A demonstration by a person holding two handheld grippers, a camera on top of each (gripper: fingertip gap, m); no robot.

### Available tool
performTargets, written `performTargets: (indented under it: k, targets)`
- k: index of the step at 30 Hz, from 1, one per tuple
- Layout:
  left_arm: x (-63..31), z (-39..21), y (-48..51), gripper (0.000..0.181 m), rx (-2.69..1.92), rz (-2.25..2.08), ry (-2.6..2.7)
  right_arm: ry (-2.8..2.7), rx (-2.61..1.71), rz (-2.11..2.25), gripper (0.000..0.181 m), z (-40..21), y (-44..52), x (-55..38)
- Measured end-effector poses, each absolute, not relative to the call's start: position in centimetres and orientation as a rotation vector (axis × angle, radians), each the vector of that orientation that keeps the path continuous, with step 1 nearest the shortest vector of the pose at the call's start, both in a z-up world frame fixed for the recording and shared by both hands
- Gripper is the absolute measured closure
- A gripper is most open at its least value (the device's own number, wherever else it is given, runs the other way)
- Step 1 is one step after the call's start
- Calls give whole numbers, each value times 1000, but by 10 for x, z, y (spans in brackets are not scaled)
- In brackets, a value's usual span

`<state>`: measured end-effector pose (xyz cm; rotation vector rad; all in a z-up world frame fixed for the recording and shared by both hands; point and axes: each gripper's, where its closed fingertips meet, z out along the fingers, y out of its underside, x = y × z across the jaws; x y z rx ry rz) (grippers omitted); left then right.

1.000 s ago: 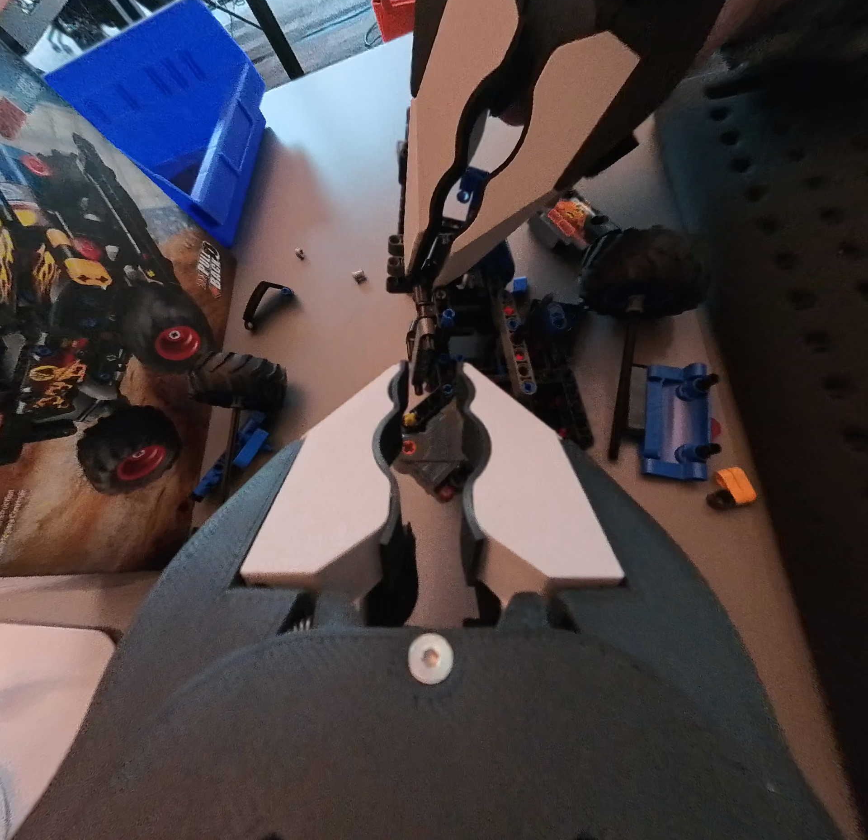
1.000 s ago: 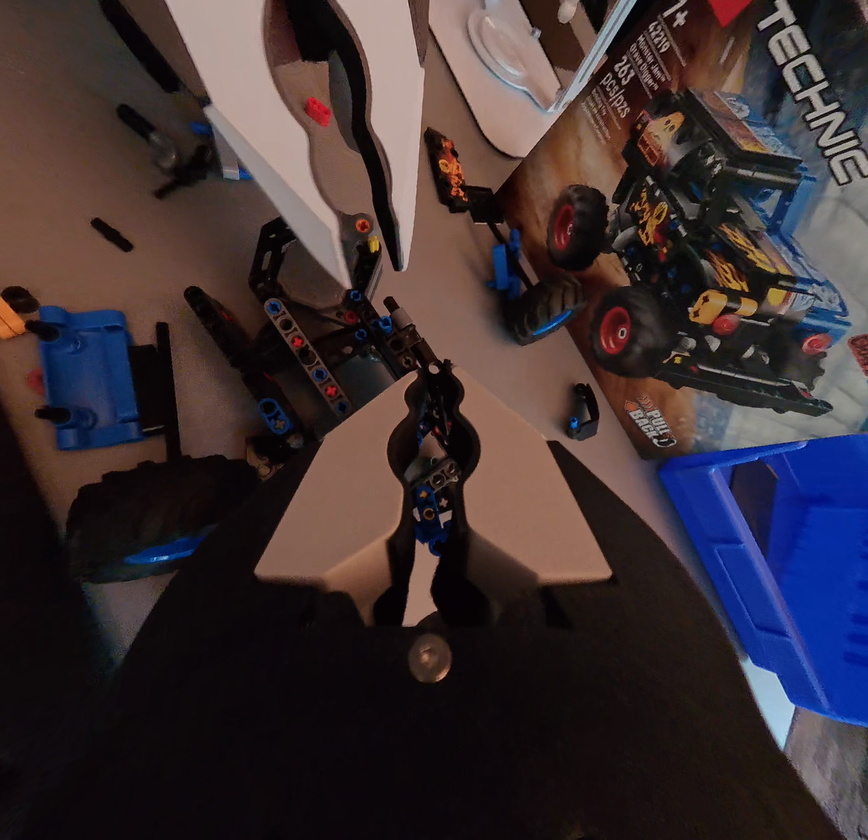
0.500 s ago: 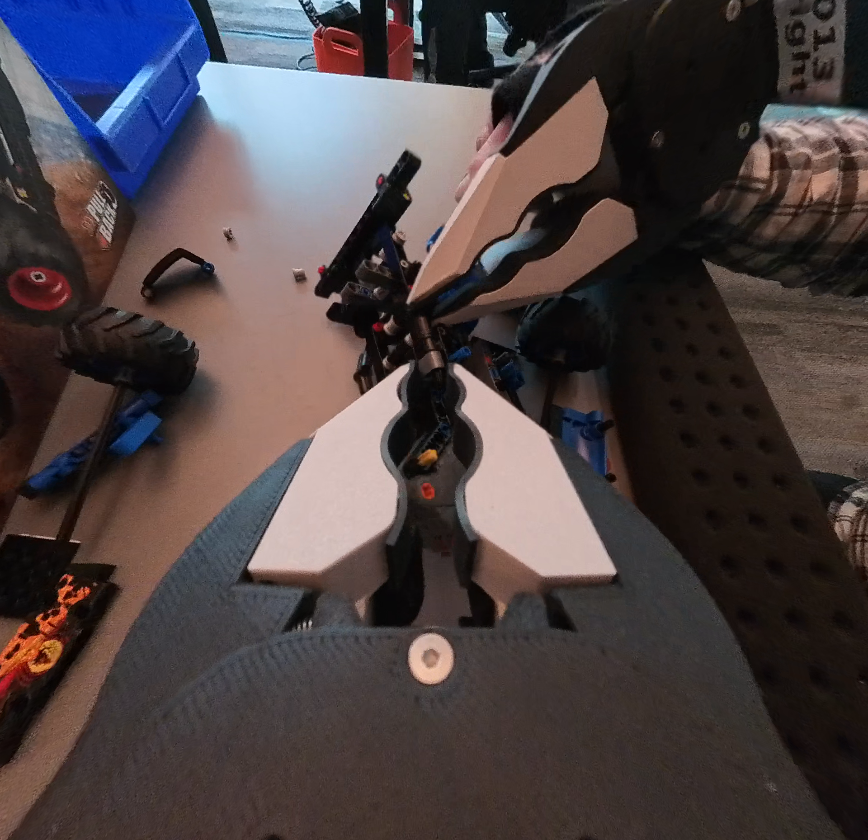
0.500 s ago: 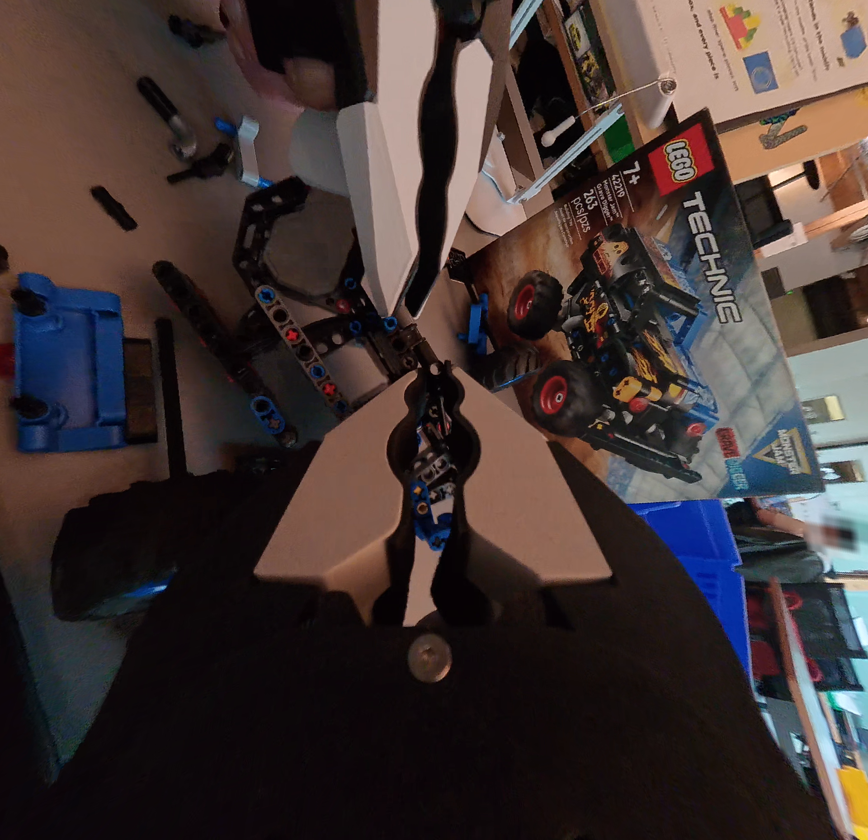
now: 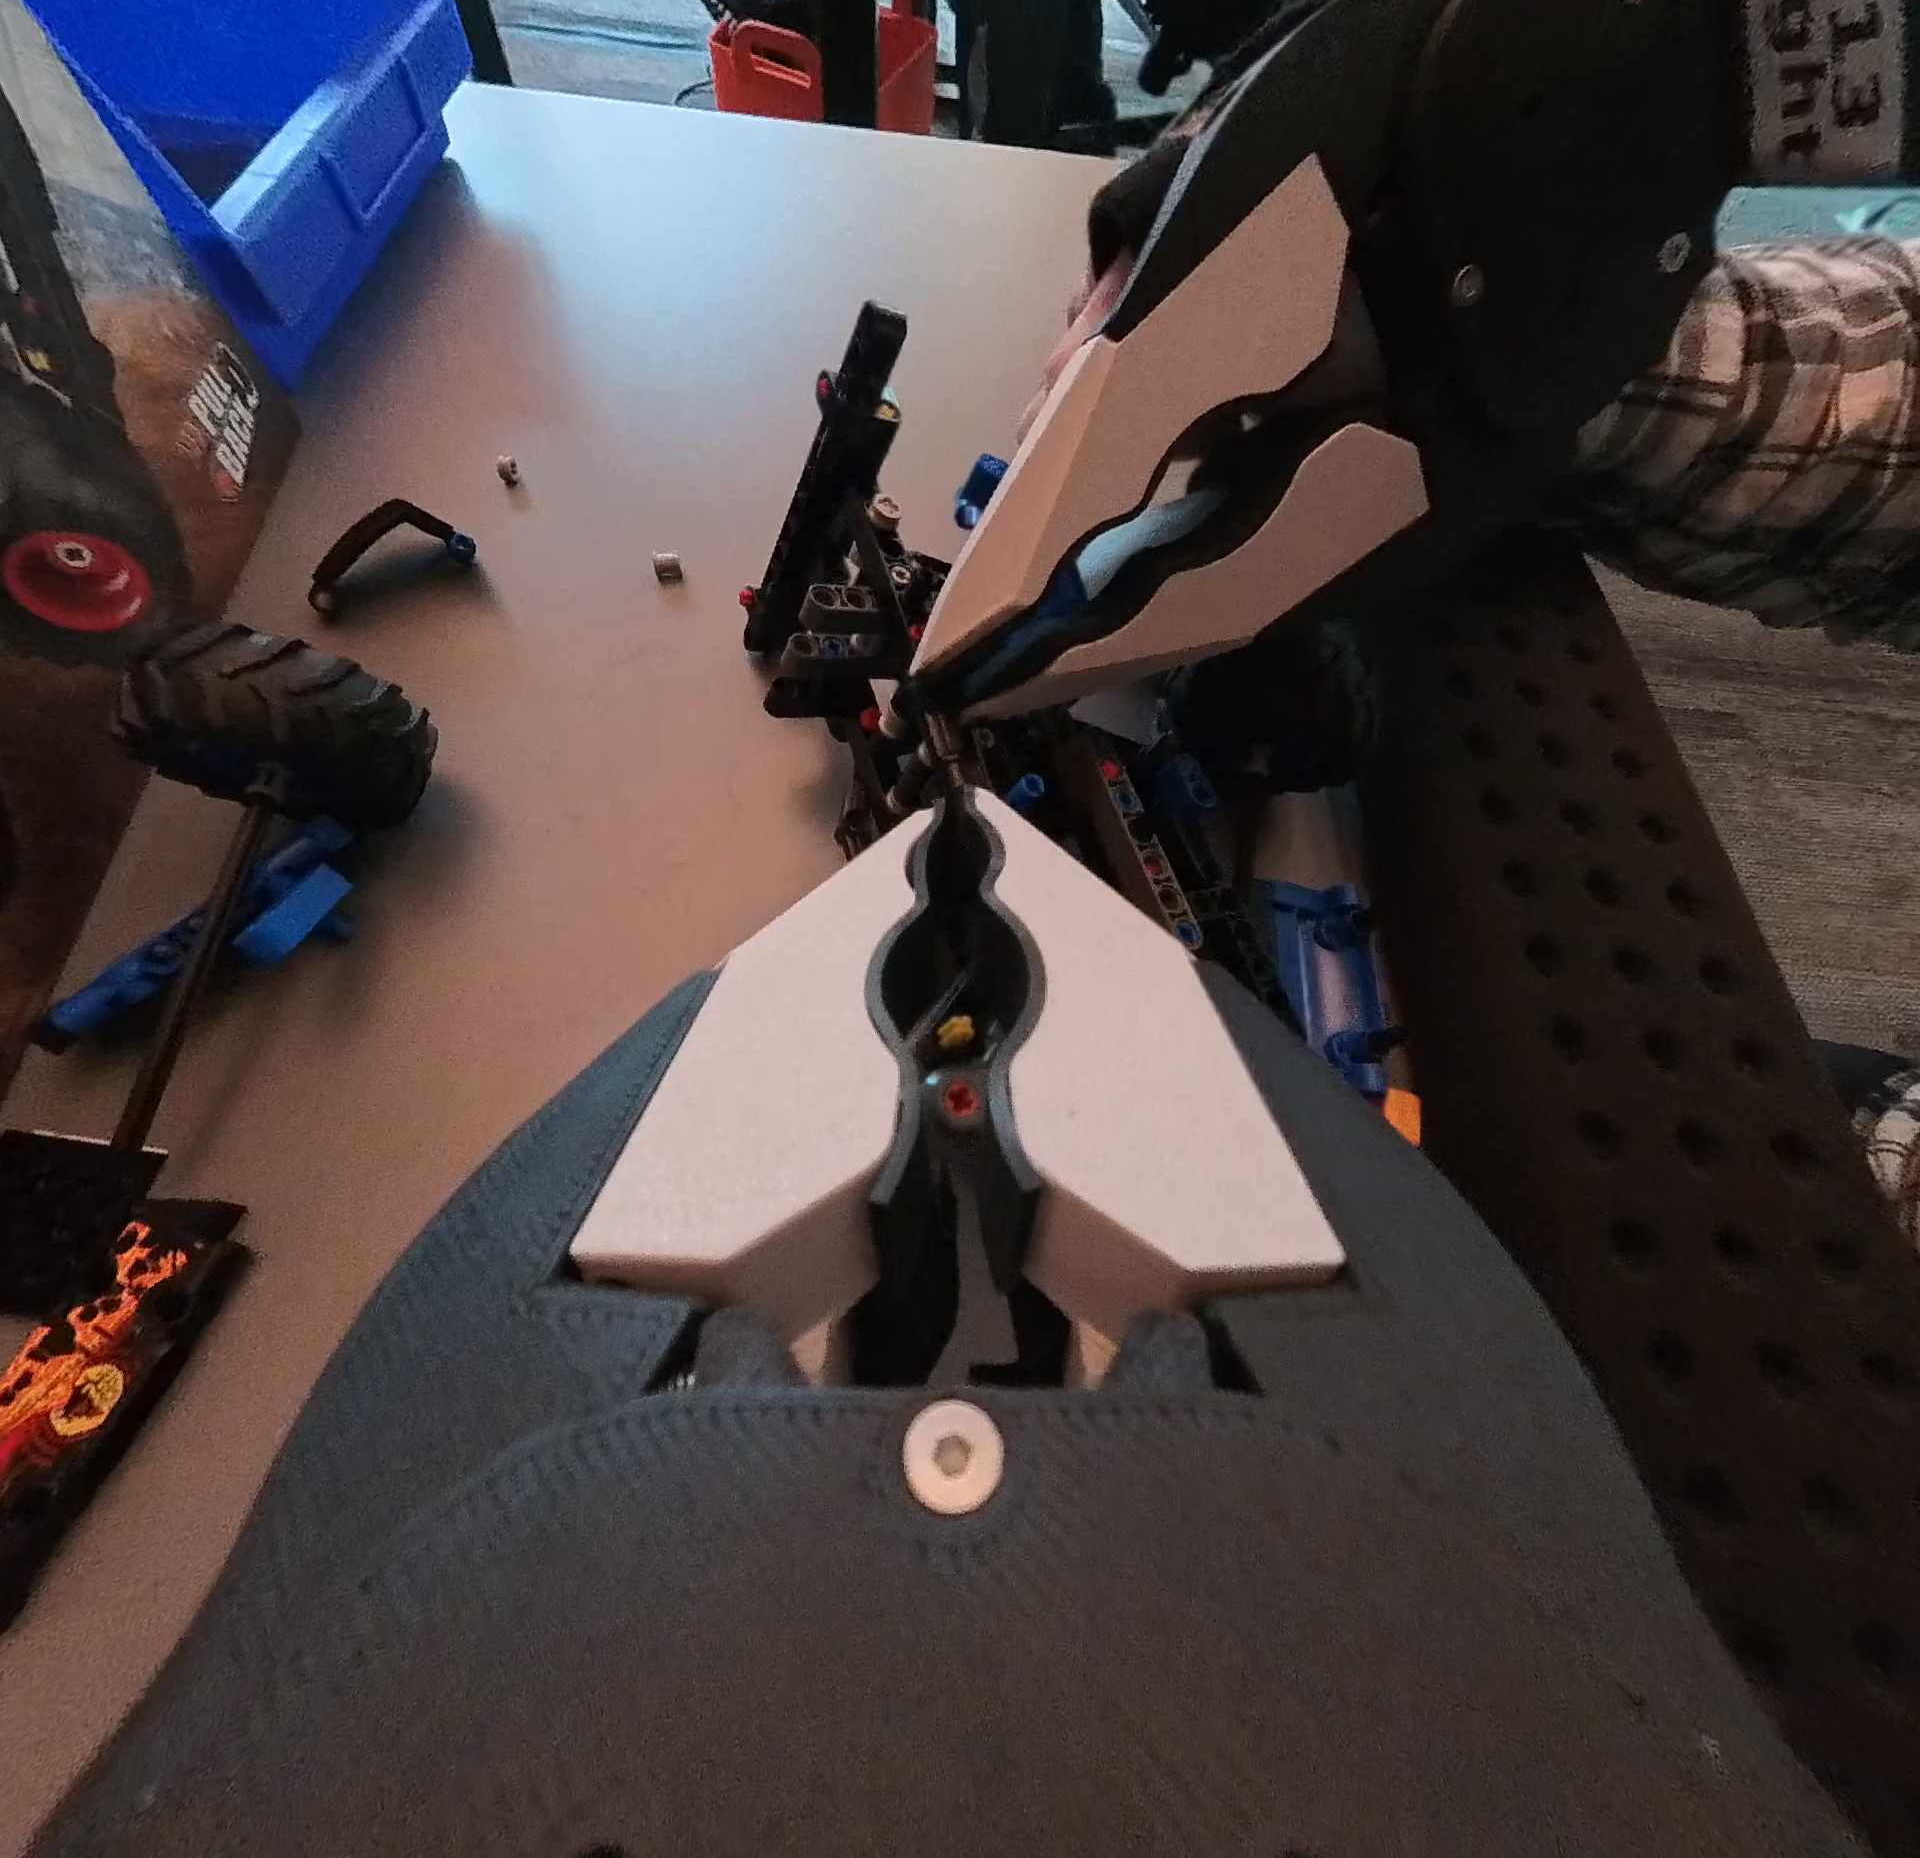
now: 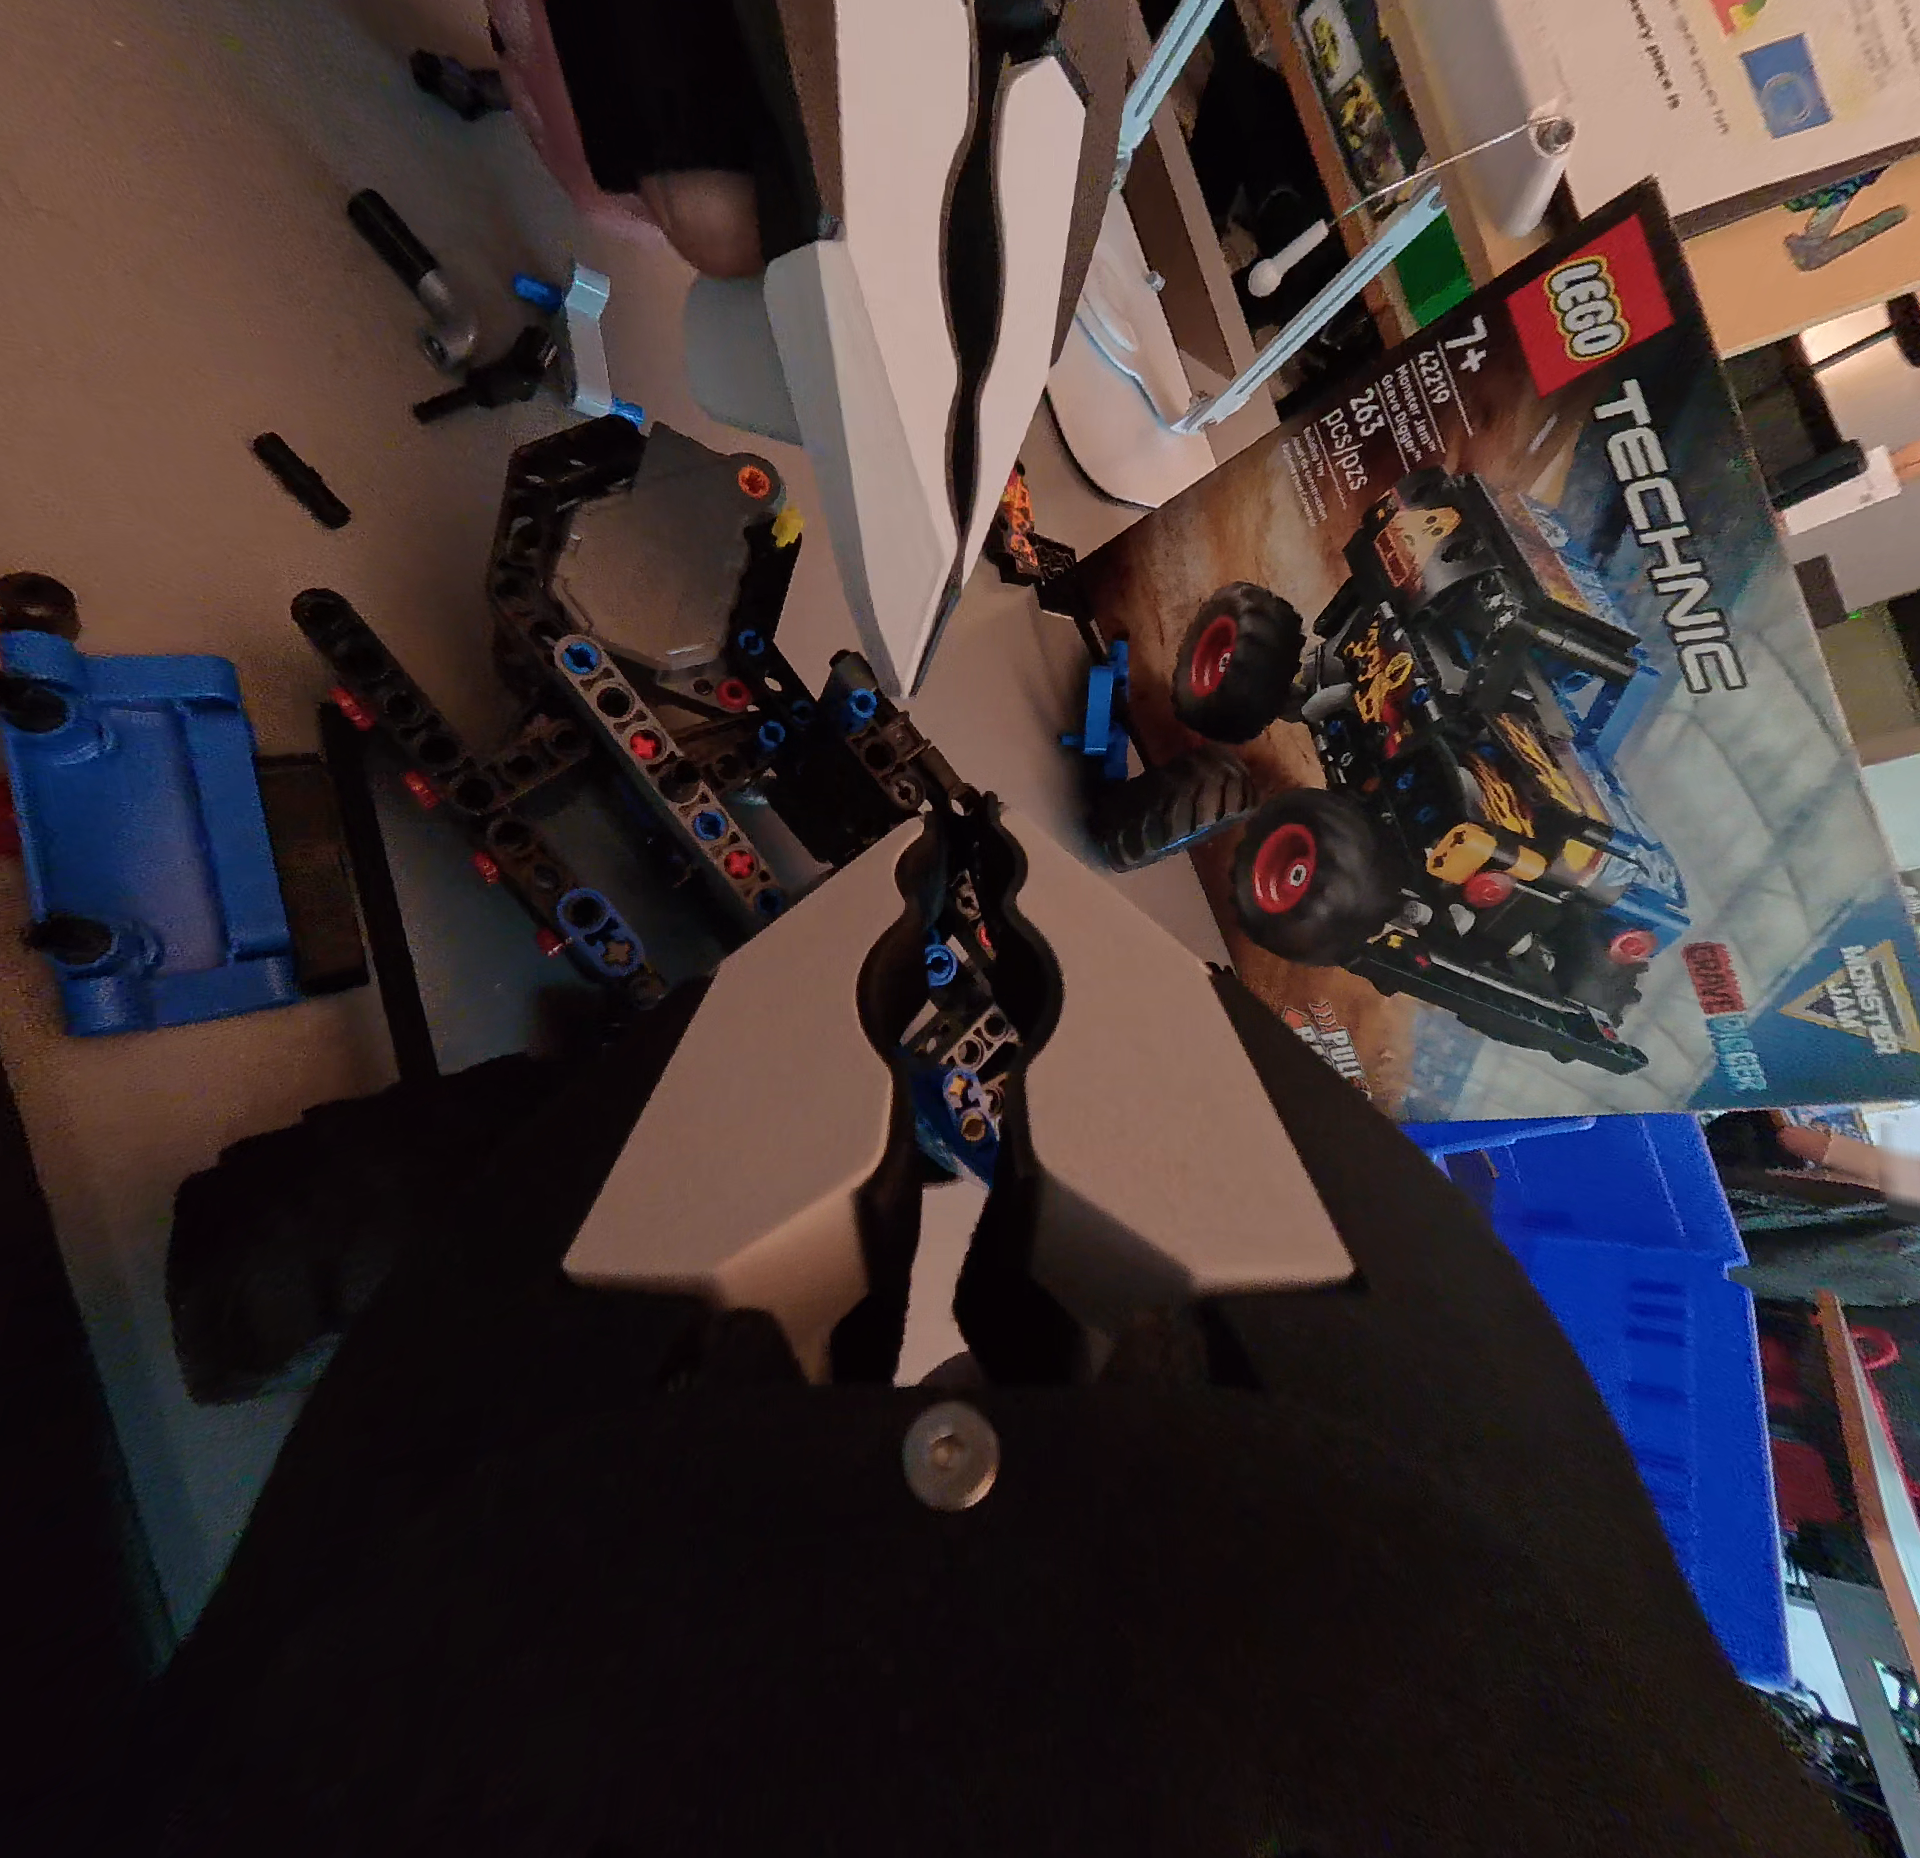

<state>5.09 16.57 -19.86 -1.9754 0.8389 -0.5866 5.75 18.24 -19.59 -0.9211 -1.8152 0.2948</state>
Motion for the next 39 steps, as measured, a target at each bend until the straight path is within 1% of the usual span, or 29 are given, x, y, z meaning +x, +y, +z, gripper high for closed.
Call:
performTargets:
  k: [8,10,12,15,20,22,23,25,27,28,29,30,34,36,37,39]
  targets:
    - [52,-200,163,181,-1973,-502,908,-1800,-943,305,177,-196,187,57]
    - [53,-217,150,181,-2012,-452,1032,-1746,-994,238,181,-193,208,64]
    - [56,-225,150,181,-2018,-412,1048,-1728,-1004,314,181,-187,207,66]
    - [49,-213,149,181,-2011,-471,1020,-1801,-976,333,181,-198,192,61]
    - [32,-190,162,181,-1949,-407,912,-1763,-1061,526,181,-190,193,61]
    - [27,-193,170,167,-1966,-369,893,-1704,-1082,559,181,-179,197,66]
    - [26,-200,173,160,-1990,-358,892,-1679,-1112,590,177,-177,201,68]
    - [27,-215,179,148,-2050,-381,892,-1679,-1195,590,162,-186,210,71]
    - [38,-222,181,136,-2086,-455,900,-1687,-1226,577,163,-191,214,72]
    - [42,-223,183,134,-2086,-490,900,-1698,-1254,607,160,-194,212,73]
    - [47,-225,182,138,-2092,-543,900,-1701,-1277,615,159,-198,213,73]
    - [51,-225,179,147,-2099,-611,899,-1702,-1279,600,160,-200,214,73]
    - [53,-225,177,151,-2088,-580,913,-1700,-1290,602,162,-201,215,73]
    - [55,-224,174,156,-2068,-505,965,-1694,-1284,580,163,-200,216,73]
    - [54,-221,175,177,-2052,-446,985,-1678,-1270,563,165,-197,218,73]
    - [52,-223,173,177,-2052,-280,1057,-1622,-1244,550,160,-186,222,74]
